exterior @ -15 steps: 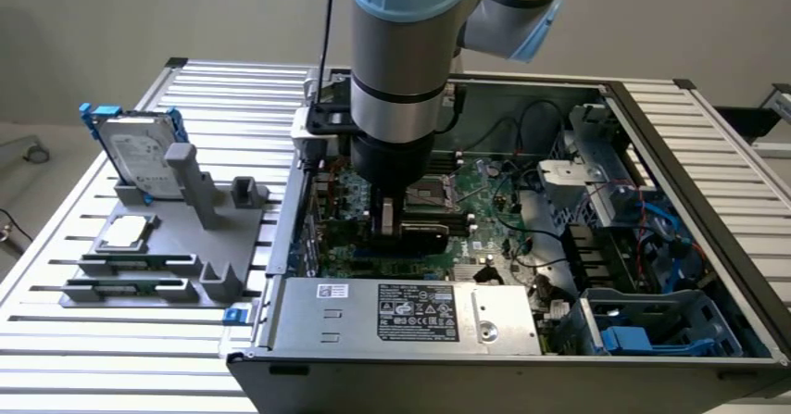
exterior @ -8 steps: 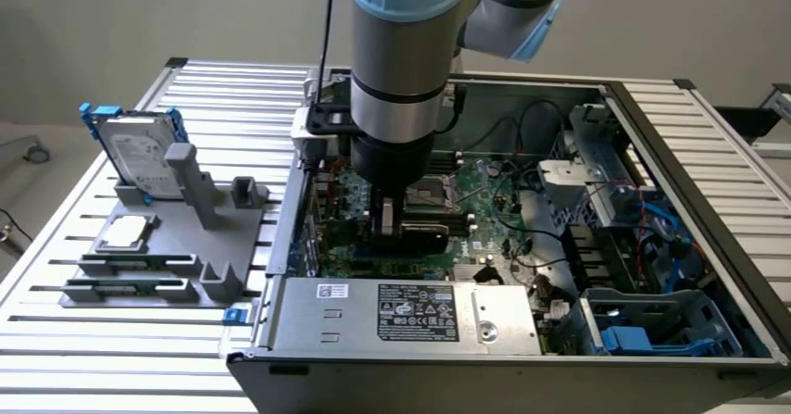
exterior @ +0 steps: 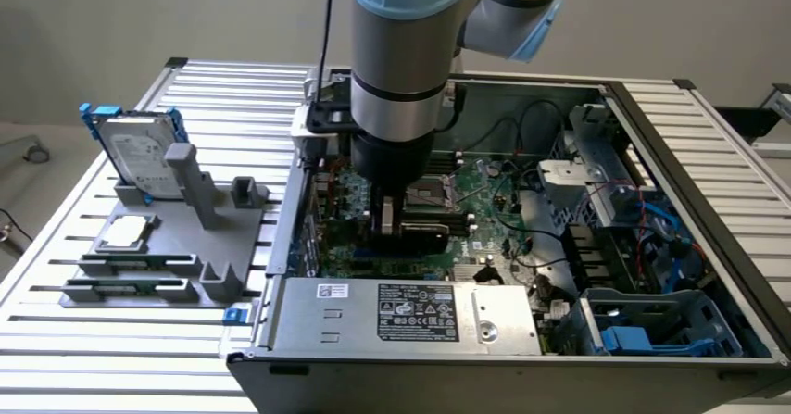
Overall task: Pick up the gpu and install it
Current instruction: 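Insert the gpu into the slot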
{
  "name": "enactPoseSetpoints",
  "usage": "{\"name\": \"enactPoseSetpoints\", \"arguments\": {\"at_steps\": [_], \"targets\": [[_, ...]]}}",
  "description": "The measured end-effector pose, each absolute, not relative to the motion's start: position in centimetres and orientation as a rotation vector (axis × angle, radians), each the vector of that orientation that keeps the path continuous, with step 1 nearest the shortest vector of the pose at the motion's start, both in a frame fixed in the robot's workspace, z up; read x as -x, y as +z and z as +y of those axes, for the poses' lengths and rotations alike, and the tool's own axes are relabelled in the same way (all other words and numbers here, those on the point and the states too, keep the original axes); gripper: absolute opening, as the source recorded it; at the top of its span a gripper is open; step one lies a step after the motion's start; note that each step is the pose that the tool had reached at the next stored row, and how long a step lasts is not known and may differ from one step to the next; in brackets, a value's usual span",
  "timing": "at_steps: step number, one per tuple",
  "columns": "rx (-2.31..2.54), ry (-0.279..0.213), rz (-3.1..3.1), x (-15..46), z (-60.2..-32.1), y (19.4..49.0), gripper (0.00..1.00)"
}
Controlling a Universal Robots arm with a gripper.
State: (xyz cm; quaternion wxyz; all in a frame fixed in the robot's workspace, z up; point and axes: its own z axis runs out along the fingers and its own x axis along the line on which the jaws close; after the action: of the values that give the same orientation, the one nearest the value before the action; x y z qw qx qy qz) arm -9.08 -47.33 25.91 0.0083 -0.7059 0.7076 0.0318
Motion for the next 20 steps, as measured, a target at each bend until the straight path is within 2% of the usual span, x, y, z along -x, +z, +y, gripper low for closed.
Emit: {"name": "enactPoseSetpoints", "arguments": {"at_steps": [20], "targets": [[2.202,0.115,2.207,9.08,-47.33,25.49,0.26]]}}
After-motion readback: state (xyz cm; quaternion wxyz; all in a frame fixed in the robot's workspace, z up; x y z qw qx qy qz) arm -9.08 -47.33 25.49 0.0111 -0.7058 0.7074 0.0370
